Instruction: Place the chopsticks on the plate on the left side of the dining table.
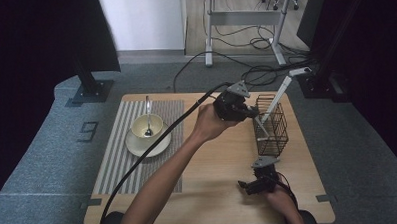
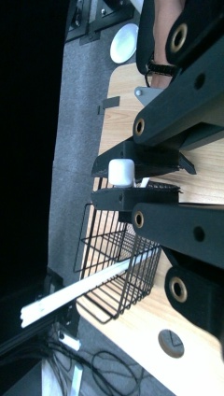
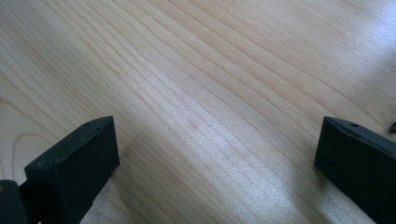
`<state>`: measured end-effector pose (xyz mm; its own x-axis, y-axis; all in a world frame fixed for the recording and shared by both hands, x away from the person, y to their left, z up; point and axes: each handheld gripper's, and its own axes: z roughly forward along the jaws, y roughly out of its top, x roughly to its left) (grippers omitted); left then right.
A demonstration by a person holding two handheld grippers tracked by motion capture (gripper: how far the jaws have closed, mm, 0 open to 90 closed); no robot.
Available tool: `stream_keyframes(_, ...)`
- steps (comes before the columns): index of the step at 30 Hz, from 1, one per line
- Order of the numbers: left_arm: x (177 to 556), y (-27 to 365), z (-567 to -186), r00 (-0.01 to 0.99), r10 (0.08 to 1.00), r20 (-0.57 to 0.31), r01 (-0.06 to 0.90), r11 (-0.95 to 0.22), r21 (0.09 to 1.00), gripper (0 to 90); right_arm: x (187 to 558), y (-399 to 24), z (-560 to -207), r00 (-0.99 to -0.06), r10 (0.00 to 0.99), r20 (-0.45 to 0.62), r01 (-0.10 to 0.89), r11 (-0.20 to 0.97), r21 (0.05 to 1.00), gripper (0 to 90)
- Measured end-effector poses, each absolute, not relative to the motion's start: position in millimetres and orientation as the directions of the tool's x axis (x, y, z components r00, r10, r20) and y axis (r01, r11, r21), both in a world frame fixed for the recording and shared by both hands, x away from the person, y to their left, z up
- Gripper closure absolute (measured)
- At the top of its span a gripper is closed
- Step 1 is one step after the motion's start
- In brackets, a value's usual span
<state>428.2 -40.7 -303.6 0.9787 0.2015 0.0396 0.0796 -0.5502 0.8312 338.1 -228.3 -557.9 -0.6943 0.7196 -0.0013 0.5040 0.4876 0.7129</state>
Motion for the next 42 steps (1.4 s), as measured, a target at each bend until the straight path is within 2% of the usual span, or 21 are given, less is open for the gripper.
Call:
stream_keyframes(23,418.2,18.4,-261.0,0.966,0.254,0.046,0.093,-0.507,0.857,83.1,338.1,-228.3,-558.0,-0.695,0.719,-0.003,0.503,0.488,0.713,0.0)
stream_keyframes(42,402.5,64.1,-304.4,0.962,0.273,0.004,0.144,-0.518,0.843,83.1,337.7,-228.2,-557.6,-0.699,0.715,0.007,0.503,0.484,0.716,0.0)
